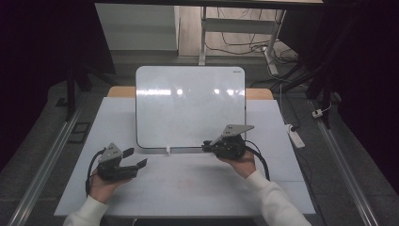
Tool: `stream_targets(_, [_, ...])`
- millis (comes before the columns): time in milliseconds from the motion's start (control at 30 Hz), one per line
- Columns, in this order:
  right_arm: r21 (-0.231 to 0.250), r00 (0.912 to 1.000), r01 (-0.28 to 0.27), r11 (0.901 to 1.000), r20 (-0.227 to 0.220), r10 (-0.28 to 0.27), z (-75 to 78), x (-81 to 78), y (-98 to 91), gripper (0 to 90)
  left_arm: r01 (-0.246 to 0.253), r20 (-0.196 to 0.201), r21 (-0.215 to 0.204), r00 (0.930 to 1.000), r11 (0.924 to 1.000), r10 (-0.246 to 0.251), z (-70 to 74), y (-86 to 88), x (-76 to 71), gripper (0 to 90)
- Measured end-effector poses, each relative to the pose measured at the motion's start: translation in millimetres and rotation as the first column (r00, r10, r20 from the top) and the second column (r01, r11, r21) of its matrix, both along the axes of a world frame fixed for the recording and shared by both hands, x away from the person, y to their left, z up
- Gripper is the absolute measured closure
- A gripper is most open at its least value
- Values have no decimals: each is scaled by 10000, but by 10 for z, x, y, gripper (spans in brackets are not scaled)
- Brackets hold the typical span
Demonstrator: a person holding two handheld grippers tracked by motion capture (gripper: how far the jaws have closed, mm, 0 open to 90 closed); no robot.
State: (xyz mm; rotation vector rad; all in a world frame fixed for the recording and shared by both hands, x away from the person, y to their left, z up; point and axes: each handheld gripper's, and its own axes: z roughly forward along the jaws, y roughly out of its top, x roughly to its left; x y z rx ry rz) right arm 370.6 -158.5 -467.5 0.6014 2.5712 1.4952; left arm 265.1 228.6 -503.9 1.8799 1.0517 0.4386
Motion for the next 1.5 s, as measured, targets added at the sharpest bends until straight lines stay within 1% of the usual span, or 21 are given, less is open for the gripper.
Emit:
stream_targets(200, [-102,9994,-257,9996,-249,255,-66,-26,79,776,0,301,108,9995,9999,-3,29,-27,-22,300])
stream_targets(267, [-178,9992,-323,9993,-249,319,-81,-39,107,776,40,395,143,9992,9999,-45,40,-43,-30,300])
stream_targets(567, [-217,9982,-469,9987,-388,460,-121,-78,179,776,168,479,187,9987,9997,-177,66,-77,-47,300])
stream_targets(633, [-203,9977,-545,9983,-424,536,-130,-91,203,776,224,532,116,9983,9997,-230,85,-99,-49,300])
stream_targets(700, [-207,9972,-618,9979,-434,608,-137,-101,229,776,342,558,72,9978,9994,-345,108,-141,-43,307])
stream_targets(833, [-122,9954,-744,9972,-617,735,-167,-115,285,776,731,633,210,9952,9971,-743,153,-294,-21,308])
stream_targets(967, [-131,9933,-903,9958,-734,891,-185,-147,333,776,1139,731,397,9905,9927,-1166,192,-449,-19,313])
stream_targets(1100, [0,9914,-1004,9949,-845,1000,-190,-158,369,776,1484,793,472,9852,9878,-1519,247,-619,40,315])
stream_targets(1167, [-20,9913,-1001,9950,-861,996,-189,-167,385,776,1722,878,564,9803,9834,-1767,290,-734,74,315])
stream_targets(1267, [7,9902,-1062,9943,-910,1058,-190,-178,400,776,2139,1018,617,9703,9749,-2193,353,-904,107,322])
stream_targets(1400, [40,9888,-1107,9938,-1007,1105,-201,-182,414,776,2492,1165,629,9599,9664,-2551,419,-1094,164,330])
stream_targets(1500, [25,9884,-1100,9939,-1055,1097,-206,-186,417,776,2681,1242,666,9535,9611,-2746,456,-1216,217,333])
